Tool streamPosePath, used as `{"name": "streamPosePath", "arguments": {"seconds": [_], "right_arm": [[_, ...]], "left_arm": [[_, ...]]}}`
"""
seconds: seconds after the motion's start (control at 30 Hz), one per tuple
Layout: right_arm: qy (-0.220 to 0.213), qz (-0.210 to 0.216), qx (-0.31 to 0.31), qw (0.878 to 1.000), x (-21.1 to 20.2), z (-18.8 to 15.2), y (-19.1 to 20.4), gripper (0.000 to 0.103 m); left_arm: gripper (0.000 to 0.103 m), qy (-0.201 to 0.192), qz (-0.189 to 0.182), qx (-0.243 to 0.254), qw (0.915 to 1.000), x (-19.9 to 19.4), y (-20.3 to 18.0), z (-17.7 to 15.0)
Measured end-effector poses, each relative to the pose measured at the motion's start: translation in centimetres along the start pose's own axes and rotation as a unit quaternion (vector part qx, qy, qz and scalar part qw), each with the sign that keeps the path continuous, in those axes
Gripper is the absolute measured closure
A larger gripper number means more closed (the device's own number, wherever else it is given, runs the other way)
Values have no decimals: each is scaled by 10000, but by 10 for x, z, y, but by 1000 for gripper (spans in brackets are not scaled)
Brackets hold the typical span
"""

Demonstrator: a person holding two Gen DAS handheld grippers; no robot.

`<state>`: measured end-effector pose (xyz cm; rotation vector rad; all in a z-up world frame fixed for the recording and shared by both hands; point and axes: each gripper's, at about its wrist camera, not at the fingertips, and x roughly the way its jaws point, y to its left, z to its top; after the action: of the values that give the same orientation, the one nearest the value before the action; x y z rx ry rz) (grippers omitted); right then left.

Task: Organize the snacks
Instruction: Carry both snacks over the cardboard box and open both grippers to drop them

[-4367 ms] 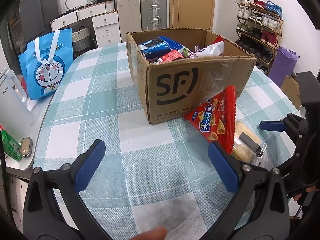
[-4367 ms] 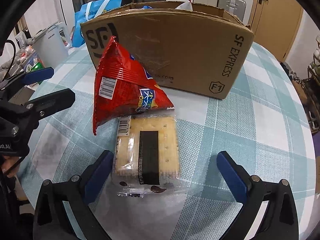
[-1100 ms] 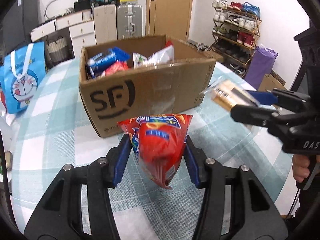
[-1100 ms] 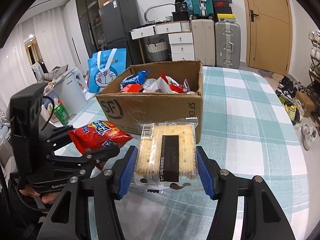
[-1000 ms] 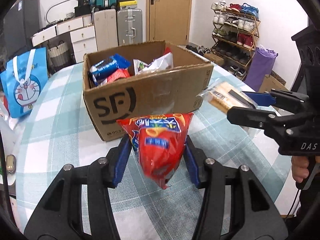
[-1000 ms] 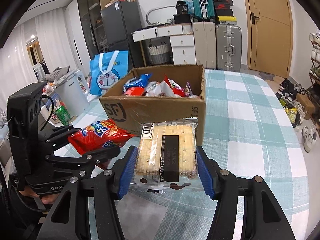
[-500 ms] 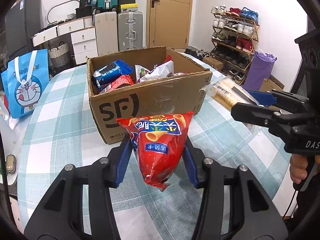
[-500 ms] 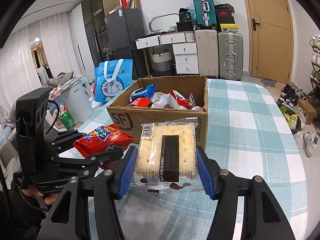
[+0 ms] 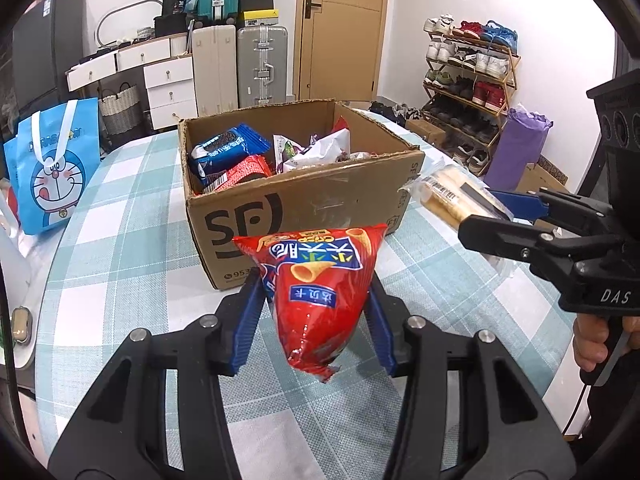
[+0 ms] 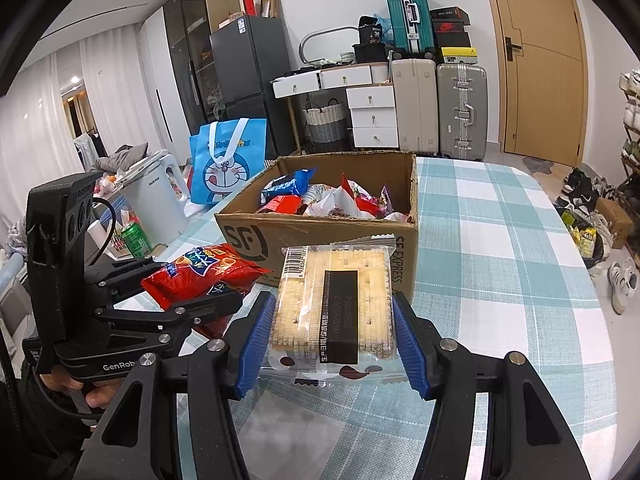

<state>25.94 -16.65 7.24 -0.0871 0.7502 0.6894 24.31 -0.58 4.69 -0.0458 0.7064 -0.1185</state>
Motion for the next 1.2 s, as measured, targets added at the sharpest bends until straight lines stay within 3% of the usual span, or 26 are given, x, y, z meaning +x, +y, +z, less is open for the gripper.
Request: {"name": "streamPosePath", "arguments": {"seconds": [0.73, 1.2], "right_arm": [[-263, 103, -90, 9996, -16, 5, 10, 44], [-400, 139, 60, 9991, -14, 21, 4, 44]], "left_arm": [[58, -379, -119, -11, 9992, -44, -6, 10], [58, -632, 18, -195, 9978, -52, 6, 40]]}}
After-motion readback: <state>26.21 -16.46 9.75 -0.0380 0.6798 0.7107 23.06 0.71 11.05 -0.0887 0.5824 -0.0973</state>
